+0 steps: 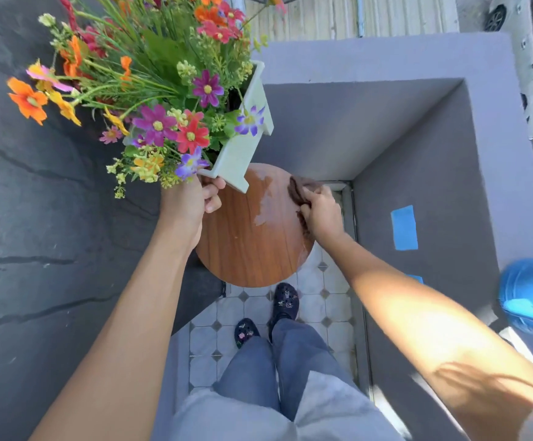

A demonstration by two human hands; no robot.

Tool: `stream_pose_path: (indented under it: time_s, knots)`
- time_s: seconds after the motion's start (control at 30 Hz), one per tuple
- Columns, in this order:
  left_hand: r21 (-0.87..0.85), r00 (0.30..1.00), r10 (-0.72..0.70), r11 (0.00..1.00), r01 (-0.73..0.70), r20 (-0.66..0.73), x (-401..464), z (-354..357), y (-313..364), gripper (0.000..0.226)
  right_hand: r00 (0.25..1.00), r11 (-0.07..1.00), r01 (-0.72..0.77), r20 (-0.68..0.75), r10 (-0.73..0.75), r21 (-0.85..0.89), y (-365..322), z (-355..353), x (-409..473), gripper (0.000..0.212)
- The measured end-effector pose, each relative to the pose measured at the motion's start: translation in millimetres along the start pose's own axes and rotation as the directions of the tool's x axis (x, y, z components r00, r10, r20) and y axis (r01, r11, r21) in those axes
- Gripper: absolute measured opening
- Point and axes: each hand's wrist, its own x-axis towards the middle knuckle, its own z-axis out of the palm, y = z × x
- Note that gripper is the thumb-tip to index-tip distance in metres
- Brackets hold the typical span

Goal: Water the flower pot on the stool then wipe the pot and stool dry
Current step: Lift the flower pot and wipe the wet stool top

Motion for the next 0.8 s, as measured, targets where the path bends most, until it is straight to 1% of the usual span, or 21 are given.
stream_pose_path:
  time_s: [0.03,0.07,0.13,0.2,0.27,0.33,0.4,0.43,0.47,0.53,0.57,0.6,0.63,0.67,0.73,0.8]
  knots:
    - [-0.003,1.000,0.000,1.000,0.000,-0.002,0.2,0.2,-0.3,0.033,1.000,1.000,0.012,-0.017,-0.012,-0.004,-5.3,1.5,0.0,0.049]
    - [-0.008,1.000,-0.001,1.000,0.001,-0.005,0.3,0.5,-0.3,0.034,0.998,0.998,0.057,-0.019,-0.057,-0.020,-11.7,5.3,-5.2,0.050]
    - [-0.021,1.000,0.002,1.000,-0.002,-0.014,0.1,1.0,-1.6,0.036,0.979,0.978,0.200,0.054,-0.196,-0.068,-21.2,21.6,-28.4,0.050]
    - [-0.017,1.000,0.004,1.000,-0.005,-0.031,0.6,2.5,-2.9,0.038,0.920,0.931,0.352,0.217,-0.325,-0.099,-28.7,45.4,-61.1,0.053]
    - [-0.005,0.999,0.006,1.000,-0.006,-0.046,1.6,3.8,-2.9,0.039,0.825,0.874,0.480,0.374,-0.423,-0.070,-36.0,68.0,-96.3,0.052]
    - [-0.006,0.998,0.005,1.000,-0.005,-0.057,5.1,4.5,-0.3,0.039,0.749,0.825,0.564,0.439,-0.496,-0.031,-41.4,78.7,-114.9,0.049]
    - [-0.021,0.999,0.004,1.000,-0.005,-0.053,9.1,2.9,1.7,0.039,0.720,0.796,0.605,0.439,-0.537,-0.019,-44.6,77.2,-101.2,0.048]
    - [-0.031,0.999,0.007,0.999,-0.008,-0.046,10.4,1.8,1.6,0.039,0.733,0.795,0.606,0.413,-0.540,-0.037,-44.5,74.7,-85.3,0.048]
    - [-0.030,0.999,0.011,0.999,-0.013,-0.035,10.5,1.1,1.4,0.039,0.772,0.814,0.578,0.363,-0.521,-0.062,-44.2,69.2,-65.7,0.048]
    - [-0.002,1.000,0.024,1.000,-0.024,-0.016,7.6,1.3,0.1,0.036,0.888,0.894,0.437,0.208,-0.410,-0.101,-40.4,53.7,-22.5,0.049]
    - [0.013,1.000,0.025,1.000,-0.025,-0.012,5.3,2.0,-1.6,0.031,0.935,0.932,0.346,0.124,-0.333,-0.104,-36.6,45.4,-1.7,0.050]
    - [0.027,1.000,0.020,0.999,-0.020,-0.009,3.1,2.2,-4.2,0.022,0.965,0.962,0.259,0.060,-0.254,-0.084,-32.1,37.9,15.4,0.052]
    - [0.034,1.000,0.011,0.999,-0.011,-0.008,-0.1,3.3,-6.1,0.014,0.981,0.980,0.192,0.019,-0.191,-0.048,-27.5,31.1,27.6,0.054]
    - [0.040,1.000,0.006,0.999,-0.005,-0.018,-1.7,2.8,-10.5,0.013,0.988,0.988,0.151,-0.004,-0.151,-0.007,-23.7,27.7,34.9,0.056]
    - [0.024,0.999,-0.015,1.000,0.015,-0.040,-4.7,1.8,-21.3,0.014,0.992,0.992,0.124,-0.025,-0.124,0.031,-20.0,27.1,32.0,0.057]
    - [0.005,0.998,-0.044,0.999,0.044,-0.053,-10.0,2.1,-34.2,0.013,0.995,0.995,0.098,-0.038,-0.097,0.028,-16.7,32.3,9.7,0.057]
